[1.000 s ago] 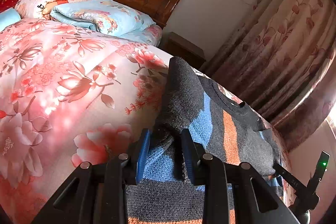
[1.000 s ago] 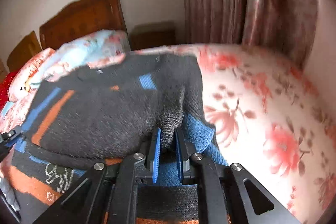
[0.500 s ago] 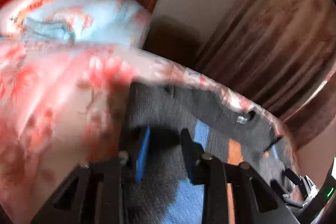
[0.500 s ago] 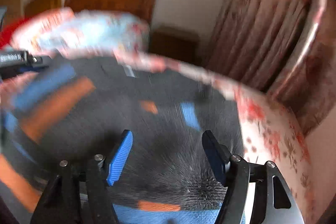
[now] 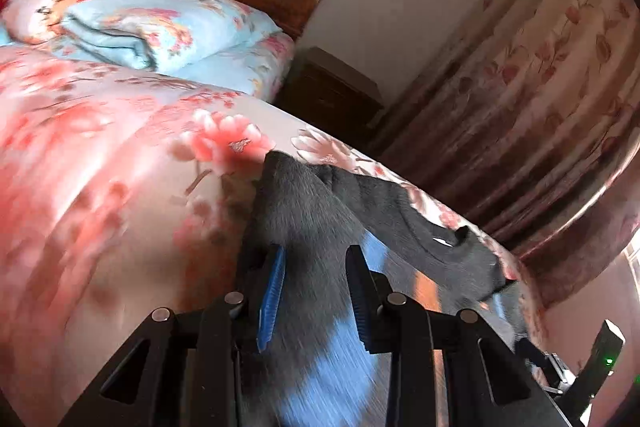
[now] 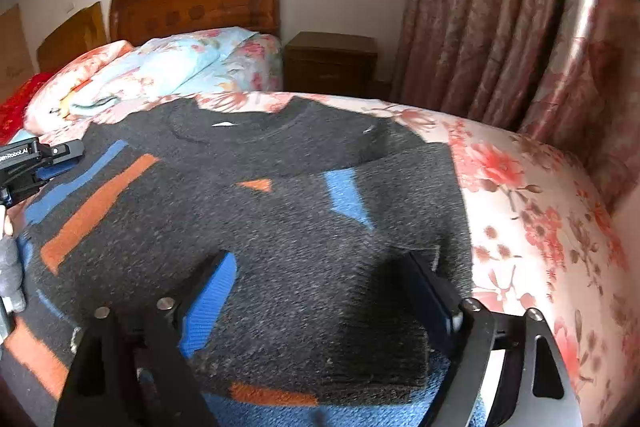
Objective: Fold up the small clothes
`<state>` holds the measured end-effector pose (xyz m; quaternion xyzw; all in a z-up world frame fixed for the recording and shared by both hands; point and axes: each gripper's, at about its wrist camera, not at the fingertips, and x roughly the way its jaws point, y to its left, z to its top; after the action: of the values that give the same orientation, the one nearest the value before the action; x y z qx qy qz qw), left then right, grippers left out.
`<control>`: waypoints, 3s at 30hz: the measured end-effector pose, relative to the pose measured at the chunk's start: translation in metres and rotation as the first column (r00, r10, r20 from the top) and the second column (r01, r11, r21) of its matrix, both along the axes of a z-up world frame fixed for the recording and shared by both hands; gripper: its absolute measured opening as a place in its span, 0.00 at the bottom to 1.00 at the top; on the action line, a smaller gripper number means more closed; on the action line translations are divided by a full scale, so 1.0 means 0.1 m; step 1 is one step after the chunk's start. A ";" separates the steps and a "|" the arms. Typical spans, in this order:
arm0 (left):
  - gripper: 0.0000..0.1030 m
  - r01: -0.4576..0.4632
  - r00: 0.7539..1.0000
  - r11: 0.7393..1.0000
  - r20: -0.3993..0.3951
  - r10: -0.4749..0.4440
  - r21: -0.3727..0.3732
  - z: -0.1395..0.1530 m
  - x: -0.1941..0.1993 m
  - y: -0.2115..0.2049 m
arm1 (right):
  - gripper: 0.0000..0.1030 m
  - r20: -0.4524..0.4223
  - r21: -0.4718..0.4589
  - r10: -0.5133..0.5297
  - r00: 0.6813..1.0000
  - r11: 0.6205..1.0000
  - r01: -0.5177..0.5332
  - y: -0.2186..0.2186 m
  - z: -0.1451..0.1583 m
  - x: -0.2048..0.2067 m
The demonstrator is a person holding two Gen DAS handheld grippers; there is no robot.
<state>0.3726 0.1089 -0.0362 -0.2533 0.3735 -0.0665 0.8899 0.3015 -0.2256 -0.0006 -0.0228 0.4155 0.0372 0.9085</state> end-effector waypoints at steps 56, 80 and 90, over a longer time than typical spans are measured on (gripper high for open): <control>0.34 0.410 0.894 0.853 0.044 -0.446 0.324 0.30 -3.16 -0.63 | 1.00 -0.010 0.043 0.233 0.972 0.972 -0.232 0.30 0.08 -2.72; 0.27 0.320 0.936 0.928 0.087 -0.341 0.193 0.56 -2.11 -0.45 | 1.00 0.000 0.011 0.241 0.971 0.970 -0.241 0.33 0.13 -2.54; 0.30 0.286 0.958 0.948 -0.003 -0.288 0.141 0.06 -1.52 -0.32 | 1.00 -0.123 0.004 0.251 0.960 0.968 -0.253 0.19 -0.23 -2.40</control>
<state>0.2204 0.0768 -0.0299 -0.1325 0.4021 -0.1709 0.8897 0.0618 -0.2071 -0.0240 -0.0785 0.4645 0.1514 0.8690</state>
